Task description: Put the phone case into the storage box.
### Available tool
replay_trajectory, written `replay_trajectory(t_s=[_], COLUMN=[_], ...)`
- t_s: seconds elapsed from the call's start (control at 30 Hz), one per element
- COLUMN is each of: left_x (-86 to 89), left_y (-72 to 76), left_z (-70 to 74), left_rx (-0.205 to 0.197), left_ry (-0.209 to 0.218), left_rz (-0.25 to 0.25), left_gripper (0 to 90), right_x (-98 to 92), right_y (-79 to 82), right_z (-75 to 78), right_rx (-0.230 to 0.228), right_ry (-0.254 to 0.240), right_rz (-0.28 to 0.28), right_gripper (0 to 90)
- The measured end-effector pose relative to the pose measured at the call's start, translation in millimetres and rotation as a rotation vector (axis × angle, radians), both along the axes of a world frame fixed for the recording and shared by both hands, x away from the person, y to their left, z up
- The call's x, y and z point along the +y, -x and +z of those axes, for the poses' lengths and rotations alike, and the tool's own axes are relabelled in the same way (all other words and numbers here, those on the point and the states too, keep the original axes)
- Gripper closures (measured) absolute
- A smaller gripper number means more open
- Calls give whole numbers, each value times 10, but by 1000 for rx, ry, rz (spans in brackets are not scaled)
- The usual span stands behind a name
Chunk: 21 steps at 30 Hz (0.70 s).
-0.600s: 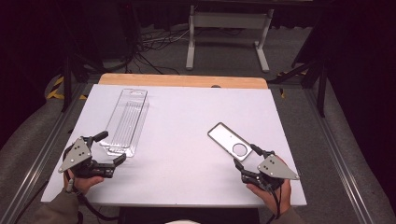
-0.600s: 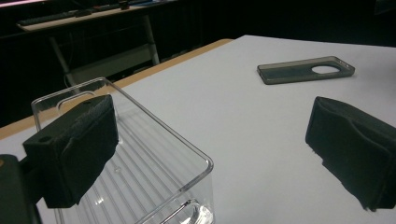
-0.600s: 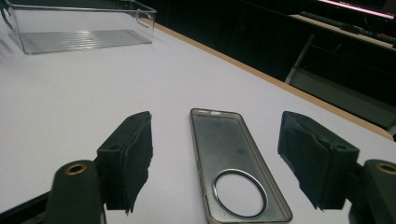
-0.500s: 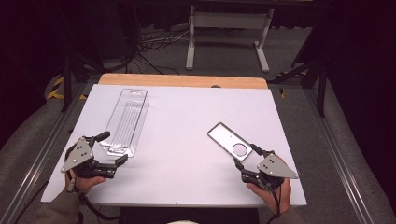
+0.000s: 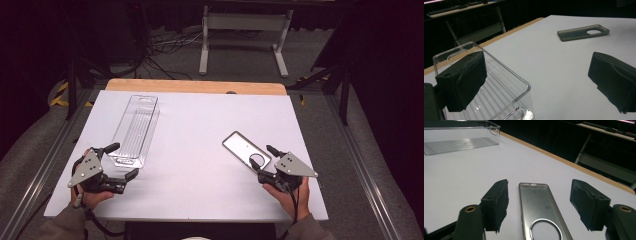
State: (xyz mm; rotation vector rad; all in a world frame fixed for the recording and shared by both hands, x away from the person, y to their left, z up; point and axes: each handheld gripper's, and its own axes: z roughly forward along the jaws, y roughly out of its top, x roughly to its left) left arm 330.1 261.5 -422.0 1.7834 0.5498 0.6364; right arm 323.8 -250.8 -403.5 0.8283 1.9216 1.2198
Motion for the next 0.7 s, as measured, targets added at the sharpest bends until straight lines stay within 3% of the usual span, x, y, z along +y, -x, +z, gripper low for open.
replay_trajectory(t_s=[0.07,0.17,0.23,0.27,0.47,0.7], left_x=[-6,-26,-29,-38,-66,-68], left_y=[-9,-15,-15,-18,-6,-11], left_z=[-8,-19,-22,-26,-43,-46], left_rx=[9,13,15,18,22,20], left_ry=[-7,-11,-13,-15,-20,-23], left_rz=[1,-2,-2,-8,-20,-23], left_gripper=[25,25,25,25,26,28], right_x=[4,1,14,23,92,177], right_y=[-60,-203,-252,-292,-685,-1016], right_z=[25,104,128,143,180,112], right_rx=[3,31,29,37,101,173], right_ry=[-1,-6,-4,-8,10,26], right_rz=[6,53,42,39,3,-30], right_gripper=[405,593,624,685,875,900])
